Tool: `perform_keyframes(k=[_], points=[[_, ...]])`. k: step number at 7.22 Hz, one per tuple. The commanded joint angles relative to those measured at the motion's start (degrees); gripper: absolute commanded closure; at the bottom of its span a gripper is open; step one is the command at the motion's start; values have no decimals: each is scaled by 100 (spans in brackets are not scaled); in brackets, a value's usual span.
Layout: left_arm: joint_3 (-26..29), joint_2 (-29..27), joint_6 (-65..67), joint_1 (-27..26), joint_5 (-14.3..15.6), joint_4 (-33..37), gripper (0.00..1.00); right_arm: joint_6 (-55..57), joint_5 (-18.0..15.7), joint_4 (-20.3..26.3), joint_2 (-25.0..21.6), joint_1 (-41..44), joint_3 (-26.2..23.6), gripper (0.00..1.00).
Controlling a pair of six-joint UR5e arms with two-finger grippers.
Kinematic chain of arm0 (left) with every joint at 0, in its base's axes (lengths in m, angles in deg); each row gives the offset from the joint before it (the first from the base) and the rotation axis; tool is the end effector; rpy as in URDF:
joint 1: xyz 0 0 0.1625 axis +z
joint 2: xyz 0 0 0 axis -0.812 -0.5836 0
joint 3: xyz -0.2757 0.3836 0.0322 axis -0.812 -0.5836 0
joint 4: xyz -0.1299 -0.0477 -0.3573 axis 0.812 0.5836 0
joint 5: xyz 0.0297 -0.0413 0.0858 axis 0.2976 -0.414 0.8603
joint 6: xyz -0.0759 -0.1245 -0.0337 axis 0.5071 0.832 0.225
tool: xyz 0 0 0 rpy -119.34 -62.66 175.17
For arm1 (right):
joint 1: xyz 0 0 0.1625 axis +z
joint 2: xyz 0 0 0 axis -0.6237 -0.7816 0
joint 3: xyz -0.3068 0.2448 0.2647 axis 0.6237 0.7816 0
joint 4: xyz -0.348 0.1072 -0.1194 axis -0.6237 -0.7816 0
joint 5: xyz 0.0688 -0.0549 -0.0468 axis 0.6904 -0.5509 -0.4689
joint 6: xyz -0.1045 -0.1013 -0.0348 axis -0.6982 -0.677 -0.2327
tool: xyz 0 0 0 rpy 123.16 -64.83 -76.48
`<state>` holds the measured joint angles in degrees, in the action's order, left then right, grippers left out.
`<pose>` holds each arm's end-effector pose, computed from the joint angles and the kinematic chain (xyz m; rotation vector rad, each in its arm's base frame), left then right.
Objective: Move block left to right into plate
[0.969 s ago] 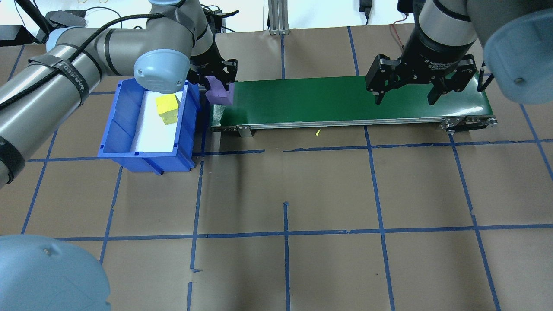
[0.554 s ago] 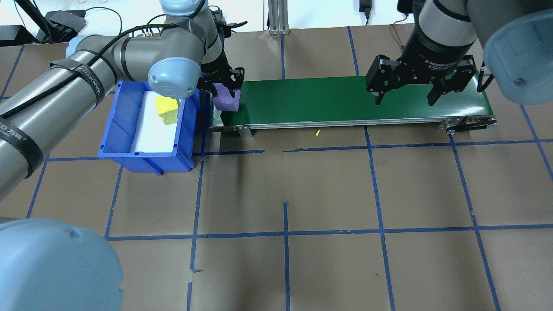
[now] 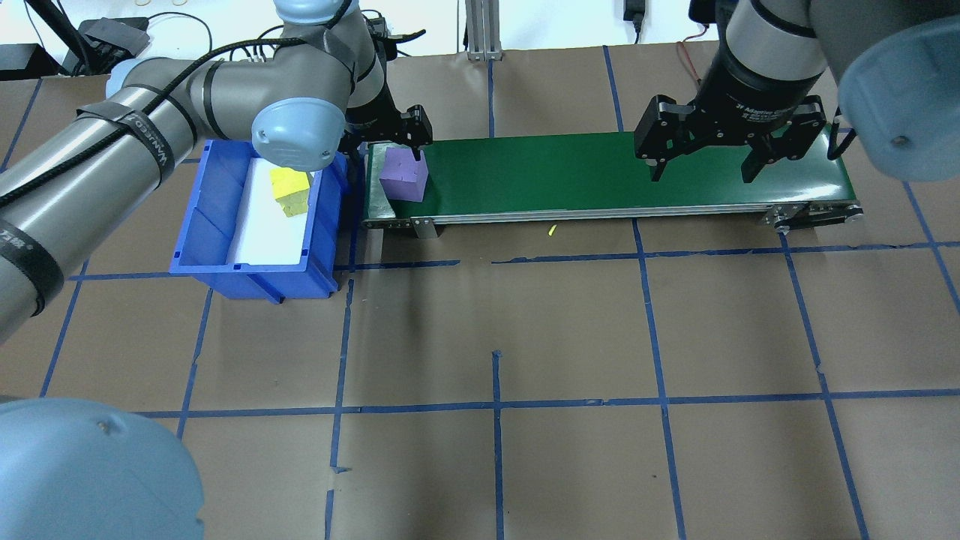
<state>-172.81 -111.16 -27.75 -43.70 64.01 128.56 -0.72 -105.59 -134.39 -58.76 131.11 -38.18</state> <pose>-0.2226 -0.6303 0.3324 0.0545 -3.1205 0.1843 0.1518 -0.4374 0.4984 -0.1128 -3.1370 0.0808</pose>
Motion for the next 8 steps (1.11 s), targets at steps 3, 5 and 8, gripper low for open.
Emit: perform_keyframes(k=[3,5,8], points=[[54,327,-267,848,87,394,0,5,5,1,-6,3,-44,0],[115,90,-332,1194,104,237,0,5,5,1,-6,3,-61,0],[319,-297,483,1475,77,70,1,5,-4,0,-14,-6,-62,0]])
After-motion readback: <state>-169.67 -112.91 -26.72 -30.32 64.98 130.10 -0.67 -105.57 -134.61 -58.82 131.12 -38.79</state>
